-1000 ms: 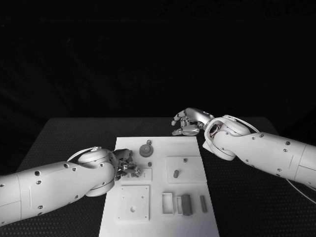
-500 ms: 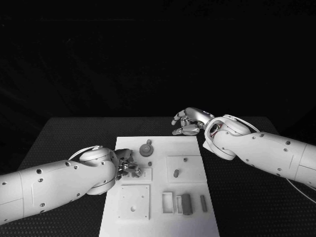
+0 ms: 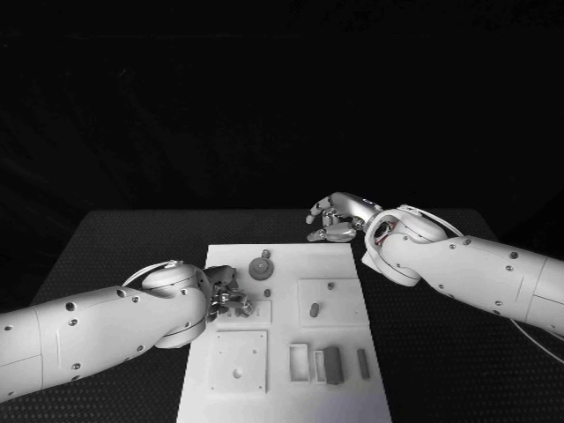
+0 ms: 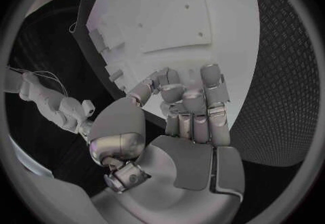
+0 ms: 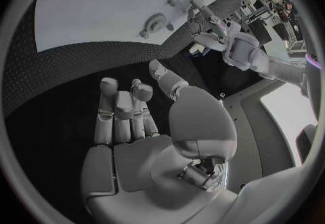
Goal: Assemble the parts on the task board
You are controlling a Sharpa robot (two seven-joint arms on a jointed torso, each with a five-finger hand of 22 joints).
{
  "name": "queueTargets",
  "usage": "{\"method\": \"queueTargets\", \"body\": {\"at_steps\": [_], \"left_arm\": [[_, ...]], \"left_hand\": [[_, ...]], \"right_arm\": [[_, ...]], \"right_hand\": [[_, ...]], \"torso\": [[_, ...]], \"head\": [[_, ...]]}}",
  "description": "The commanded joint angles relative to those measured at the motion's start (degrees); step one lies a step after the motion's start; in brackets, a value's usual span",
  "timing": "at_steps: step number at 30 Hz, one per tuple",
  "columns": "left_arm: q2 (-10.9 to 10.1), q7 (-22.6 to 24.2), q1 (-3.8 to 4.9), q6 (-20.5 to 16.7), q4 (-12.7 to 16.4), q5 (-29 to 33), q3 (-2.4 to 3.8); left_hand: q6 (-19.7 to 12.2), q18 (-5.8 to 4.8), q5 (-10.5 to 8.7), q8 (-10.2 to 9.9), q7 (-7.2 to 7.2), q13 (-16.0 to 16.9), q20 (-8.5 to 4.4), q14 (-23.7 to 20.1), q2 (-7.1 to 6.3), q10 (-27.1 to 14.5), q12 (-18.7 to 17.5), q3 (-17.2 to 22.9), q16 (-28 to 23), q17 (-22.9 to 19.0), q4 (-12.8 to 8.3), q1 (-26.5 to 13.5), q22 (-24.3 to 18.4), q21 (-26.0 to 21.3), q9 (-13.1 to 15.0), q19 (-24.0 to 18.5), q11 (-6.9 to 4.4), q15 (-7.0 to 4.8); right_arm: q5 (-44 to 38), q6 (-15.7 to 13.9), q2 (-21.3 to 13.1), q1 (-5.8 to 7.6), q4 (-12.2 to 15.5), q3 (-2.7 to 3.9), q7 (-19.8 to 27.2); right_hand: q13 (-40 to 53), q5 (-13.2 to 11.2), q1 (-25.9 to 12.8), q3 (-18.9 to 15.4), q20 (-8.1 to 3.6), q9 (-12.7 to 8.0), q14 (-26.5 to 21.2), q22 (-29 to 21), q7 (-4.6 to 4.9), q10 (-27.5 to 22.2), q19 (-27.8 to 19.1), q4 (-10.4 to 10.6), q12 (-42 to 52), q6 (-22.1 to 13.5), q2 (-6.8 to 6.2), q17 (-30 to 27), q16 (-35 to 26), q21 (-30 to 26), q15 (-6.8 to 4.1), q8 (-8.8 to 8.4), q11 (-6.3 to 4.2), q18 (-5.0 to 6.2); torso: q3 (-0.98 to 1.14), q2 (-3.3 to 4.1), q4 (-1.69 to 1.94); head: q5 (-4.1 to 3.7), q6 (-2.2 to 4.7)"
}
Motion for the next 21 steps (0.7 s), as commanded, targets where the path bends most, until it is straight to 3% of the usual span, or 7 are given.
{"method": "queueTargets", "body": {"at_steps": [1,21], "left_arm": [[-0.04,0.30,-0.08,-0.65,0.02,-0.39,-0.05],[-0.16,0.35,-0.09,-1.08,-0.32,-0.79,-0.02]], "left_hand": [[4.20,-0.65,-0.17,0.13,0.23,-0.07,0.01,-0.42,4.93,-0.29,-0.03,0.44,0.27,-0.07,0.01,4.18,1.16,-0.15,0.02,0.09,-0.30,-0.07],[4.22,-0.63,-0.19,0.14,0.21,-0.07,-0.01,-0.39,4.92,-0.28,-0.02,0.54,0.31,-0.12,-0.20,4.25,1.18,-0.12,0.04,0.13,-0.32,-0.09]], "right_arm": [[-0.10,0.43,0.06,-0.01,0.00,0.03,0.40],[-0.09,0.46,0.10,-0.01,-0.02,0.03,0.42]], "right_hand": [[-0.09,0.35,-0.51,-0.35,0.43,-0.05,0.15,0.87,0.32,0.47,0.05,0.03,-0.33,0.19,0.00,-0.09,-0.17,-0.29,0.18,-0.30,-0.12,0.47],[-0.10,0.35,-0.55,-0.34,0.42,-0.06,0.16,0.87,0.32,0.47,0.06,0.03,-0.33,0.20,0.01,-0.10,-0.17,-0.30,0.18,-0.32,-0.12,0.47]], "torso": [[-0.02,0.00,0.00],[-0.01,-0.01,0.03]], "head": [[-0.02,-0.02],[-0.10,-0.06]]}}
